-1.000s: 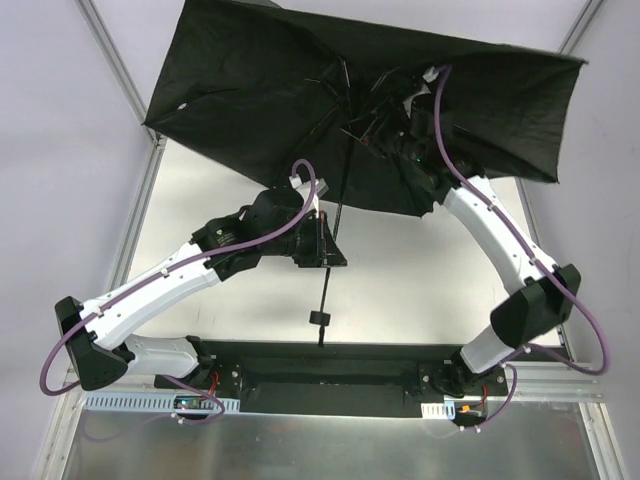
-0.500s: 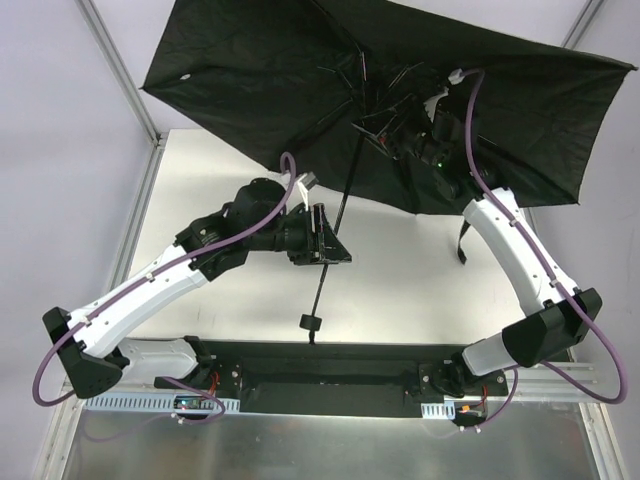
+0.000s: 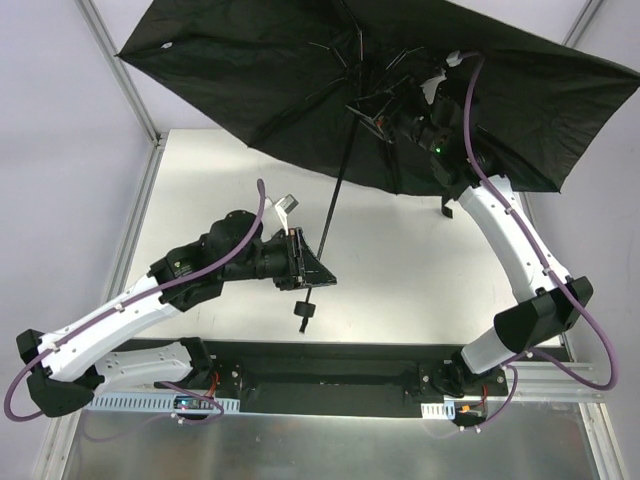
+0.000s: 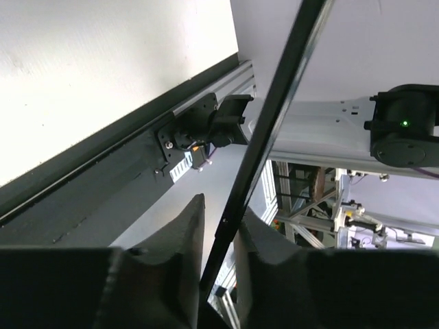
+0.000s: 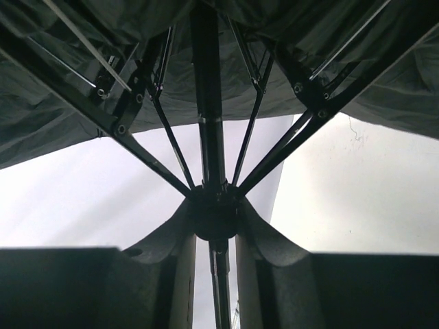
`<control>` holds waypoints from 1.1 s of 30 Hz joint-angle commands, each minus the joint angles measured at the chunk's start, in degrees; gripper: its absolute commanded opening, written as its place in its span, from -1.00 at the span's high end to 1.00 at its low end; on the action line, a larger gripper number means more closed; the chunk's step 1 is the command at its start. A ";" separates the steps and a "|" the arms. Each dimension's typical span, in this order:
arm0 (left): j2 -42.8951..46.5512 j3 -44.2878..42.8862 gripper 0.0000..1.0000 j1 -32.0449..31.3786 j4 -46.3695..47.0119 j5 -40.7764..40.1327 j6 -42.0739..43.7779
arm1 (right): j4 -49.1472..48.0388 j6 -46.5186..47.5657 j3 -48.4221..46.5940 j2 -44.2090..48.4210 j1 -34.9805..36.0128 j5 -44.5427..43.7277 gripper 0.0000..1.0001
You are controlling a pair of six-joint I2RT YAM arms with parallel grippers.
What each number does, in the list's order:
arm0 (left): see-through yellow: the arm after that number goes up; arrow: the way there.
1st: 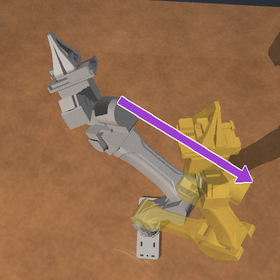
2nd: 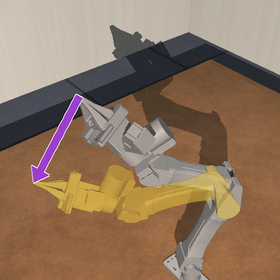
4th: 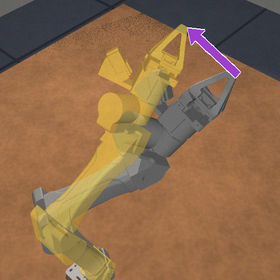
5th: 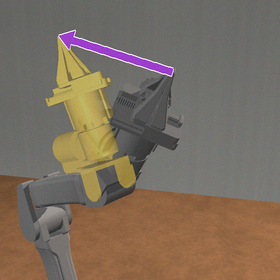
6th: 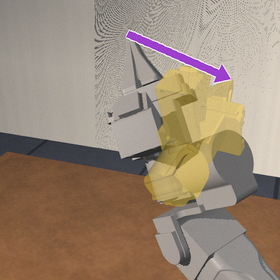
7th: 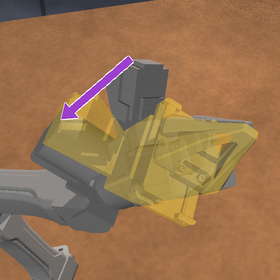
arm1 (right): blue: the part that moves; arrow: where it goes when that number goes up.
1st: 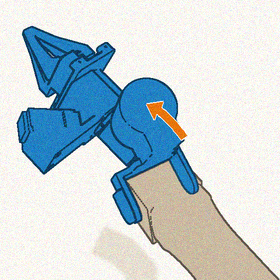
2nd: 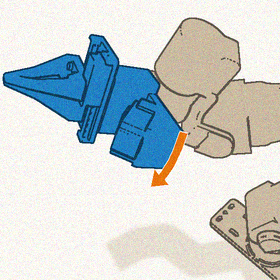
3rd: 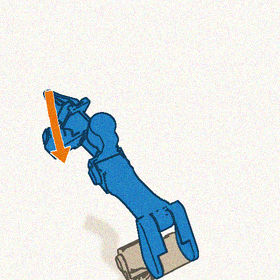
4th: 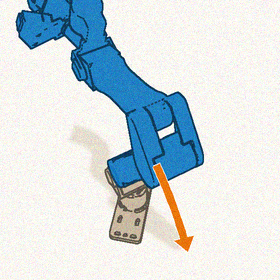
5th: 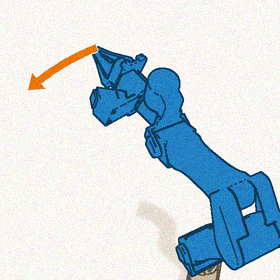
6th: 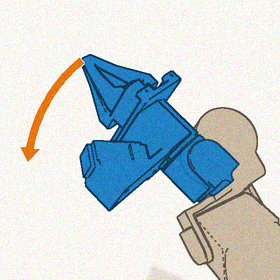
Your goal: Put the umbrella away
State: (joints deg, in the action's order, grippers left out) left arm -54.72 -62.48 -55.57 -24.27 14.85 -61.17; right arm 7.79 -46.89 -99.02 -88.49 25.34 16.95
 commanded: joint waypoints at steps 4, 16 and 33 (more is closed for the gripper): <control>-3.64 -6.85 1.00 -0.50 0.28 -6.57 2.98 | -4.12 -5.05 -3.46 1.30 -0.73 5.98 1.00; -13.39 -22.60 1.00 9.07 -0.69 -7.65 11.95 | -7.26 -7.68 21.84 15.53 12.09 13.12 1.00; -6.81 -7.57 0.92 6.97 1.68 -4.84 3.33 | -9.72 -8.30 28.45 17.83 6.56 10.56 1.00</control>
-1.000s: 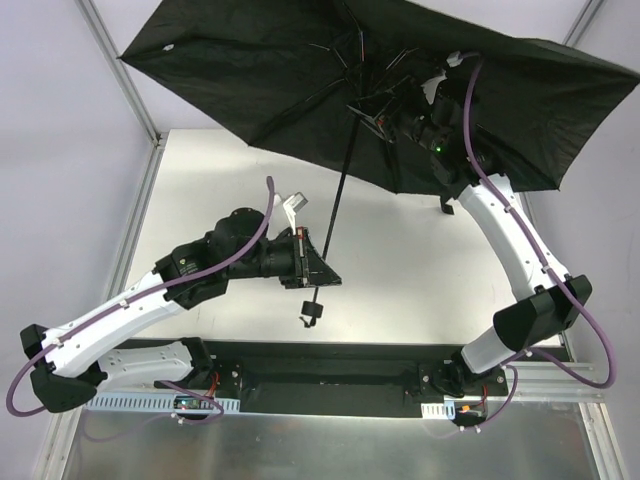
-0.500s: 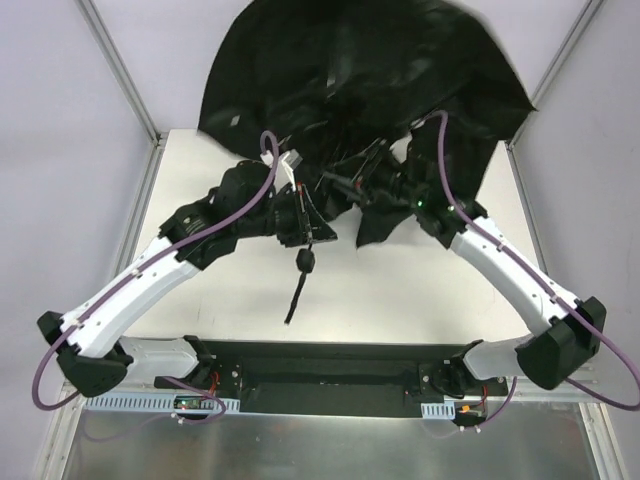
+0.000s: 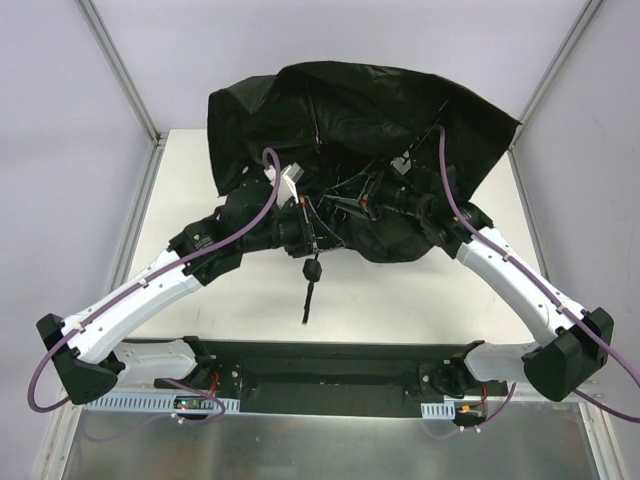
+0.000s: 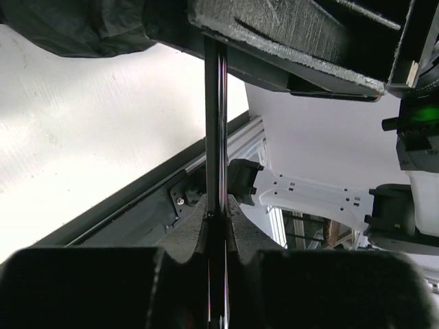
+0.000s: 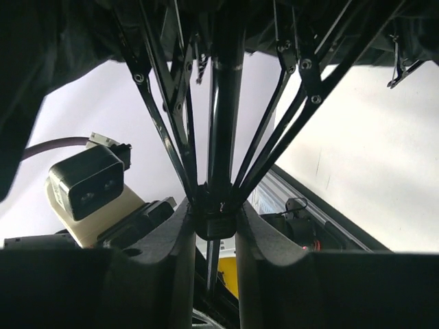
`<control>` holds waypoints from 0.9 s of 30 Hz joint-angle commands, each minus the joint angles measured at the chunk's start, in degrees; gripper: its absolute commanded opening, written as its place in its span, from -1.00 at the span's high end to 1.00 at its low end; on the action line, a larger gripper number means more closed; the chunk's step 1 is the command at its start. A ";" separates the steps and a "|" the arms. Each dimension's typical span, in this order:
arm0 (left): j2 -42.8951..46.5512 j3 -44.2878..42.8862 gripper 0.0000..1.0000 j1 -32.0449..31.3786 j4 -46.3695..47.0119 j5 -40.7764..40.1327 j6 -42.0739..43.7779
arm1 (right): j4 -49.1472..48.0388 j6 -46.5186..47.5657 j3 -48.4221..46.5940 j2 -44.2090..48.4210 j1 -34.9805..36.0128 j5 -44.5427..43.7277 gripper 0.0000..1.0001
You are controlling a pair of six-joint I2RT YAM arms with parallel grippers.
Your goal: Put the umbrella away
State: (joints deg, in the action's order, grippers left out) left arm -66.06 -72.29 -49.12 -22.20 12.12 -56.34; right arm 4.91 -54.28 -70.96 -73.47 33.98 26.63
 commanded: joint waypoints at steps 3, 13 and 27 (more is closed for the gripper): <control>6.38 2.59 0.05 0.87 -0.39 -0.52 0.43 | -7.62 -0.04 0.99 2.46 -3.65 3.41 1.00; 17.19 0.41 -0.17 8.50 -7.05 -0.07 4.04 | -11.85 3.39 -0.49 -0.45 -10.86 20.47 1.00; -1.07 -16.82 -0.49 27.59 -6.46 13.53 2.98 | -14.13 2.78 0.47 1.49 -11.57 22.59 1.00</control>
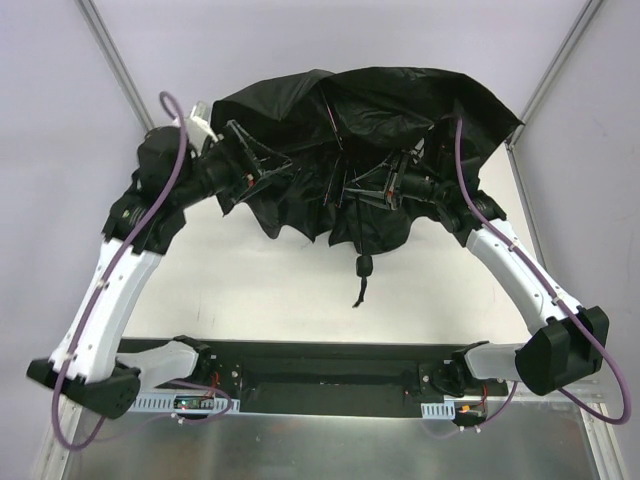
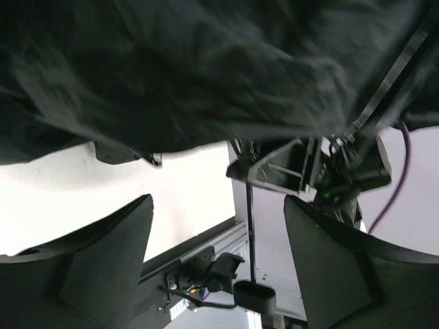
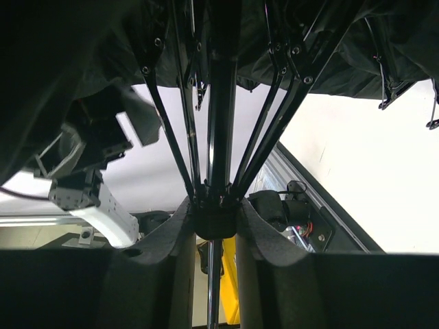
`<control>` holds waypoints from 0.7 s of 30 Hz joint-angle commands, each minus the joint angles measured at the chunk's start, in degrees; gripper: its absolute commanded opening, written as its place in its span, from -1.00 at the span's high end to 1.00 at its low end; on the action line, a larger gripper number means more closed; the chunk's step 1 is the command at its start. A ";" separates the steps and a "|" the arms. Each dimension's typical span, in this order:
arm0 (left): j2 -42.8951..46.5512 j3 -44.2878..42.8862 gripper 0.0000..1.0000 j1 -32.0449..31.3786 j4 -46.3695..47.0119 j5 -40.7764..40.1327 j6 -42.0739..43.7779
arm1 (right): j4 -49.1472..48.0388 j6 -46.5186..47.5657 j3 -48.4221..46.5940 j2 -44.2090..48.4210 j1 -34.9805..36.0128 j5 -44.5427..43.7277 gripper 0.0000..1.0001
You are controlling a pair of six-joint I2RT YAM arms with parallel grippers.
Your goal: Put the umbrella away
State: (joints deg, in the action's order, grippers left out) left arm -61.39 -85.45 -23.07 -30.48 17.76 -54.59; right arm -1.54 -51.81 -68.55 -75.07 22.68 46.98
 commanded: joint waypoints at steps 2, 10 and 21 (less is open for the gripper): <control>-8.56 -4.81 -0.33 1.71 1.83 9.65 1.50 | -7.77 0.22 -1.85 3.26 -0.35 2.24 1.00; -12.70 -2.79 0.18 1.71 3.14 10.45 1.41 | -8.92 -1.01 -1.41 3.61 0.26 1.54 1.00; -21.76 -7.98 0.93 -11.19 4.99 6.51 1.76 | -9.09 -0.31 -2.37 2.21 3.78 -1.37 1.00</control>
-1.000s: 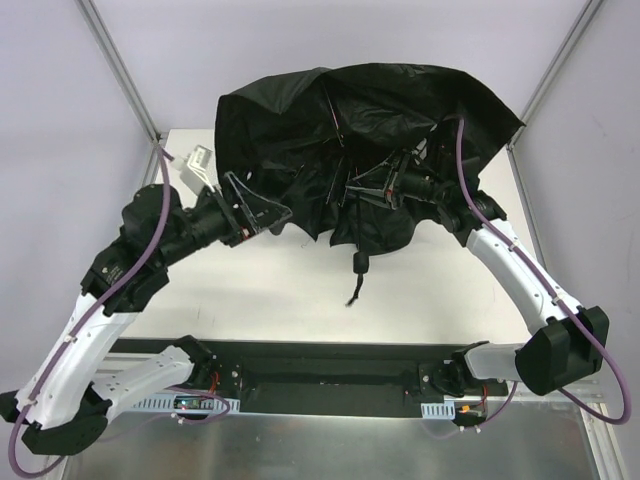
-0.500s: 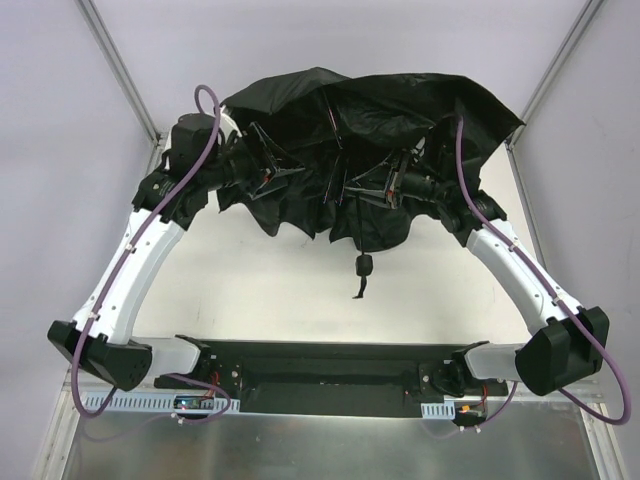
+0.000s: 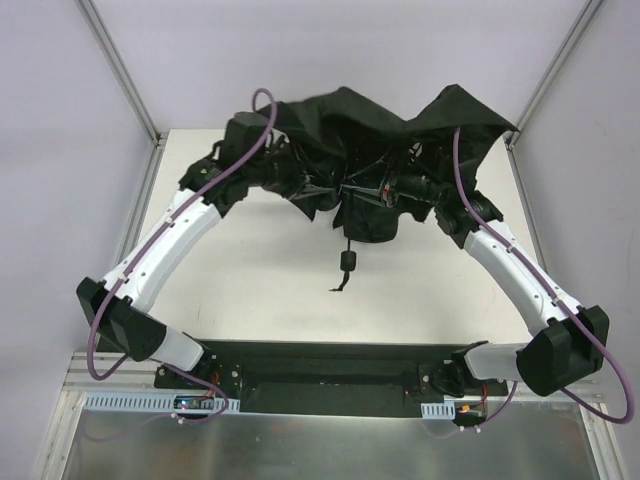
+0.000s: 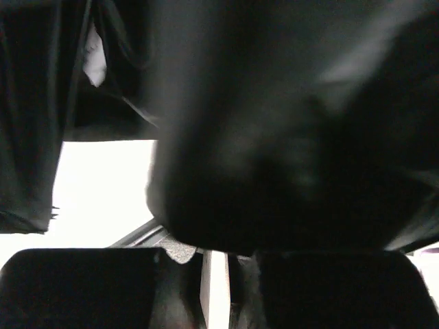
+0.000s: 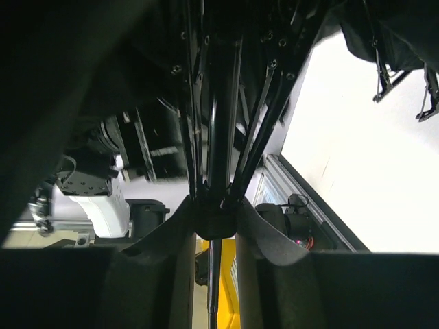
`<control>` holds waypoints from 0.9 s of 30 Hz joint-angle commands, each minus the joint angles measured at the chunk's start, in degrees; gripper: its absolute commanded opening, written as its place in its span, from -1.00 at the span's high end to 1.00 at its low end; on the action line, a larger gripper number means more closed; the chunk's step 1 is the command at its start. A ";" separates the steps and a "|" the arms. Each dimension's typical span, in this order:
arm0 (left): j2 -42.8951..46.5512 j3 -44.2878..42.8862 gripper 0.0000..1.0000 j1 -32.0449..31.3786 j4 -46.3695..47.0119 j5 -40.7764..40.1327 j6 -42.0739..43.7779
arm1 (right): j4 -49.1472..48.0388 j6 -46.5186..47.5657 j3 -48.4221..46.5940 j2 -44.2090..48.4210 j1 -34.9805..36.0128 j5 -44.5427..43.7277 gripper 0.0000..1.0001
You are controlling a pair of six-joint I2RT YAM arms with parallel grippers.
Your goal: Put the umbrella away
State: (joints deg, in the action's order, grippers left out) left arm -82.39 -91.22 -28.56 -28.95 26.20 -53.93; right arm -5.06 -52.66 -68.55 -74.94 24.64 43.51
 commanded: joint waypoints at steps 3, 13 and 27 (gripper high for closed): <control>1.61 0.59 0.92 -7.13 3.46 -2.64 1.02 | -5.40 0.98 -2.73 2.07 1.72 1.15 1.00; 23.04 18.07 -0.03 -6.51 3.90 -0.62 -0.55 | -4.78 2.56 0.53 4.27 -0.38 0.08 1.00; 36.96 8.01 -0.39 -6.42 5.05 -3.86 6.91 | -7.60 38.41 9.92 11.39 -3.81 15.56 1.00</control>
State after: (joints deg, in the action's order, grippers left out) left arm -44.69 -74.59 -34.89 -26.85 23.97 -50.76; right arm -5.21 -30.89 -61.06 -68.73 20.84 52.95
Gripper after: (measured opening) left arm 0.667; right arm 0.254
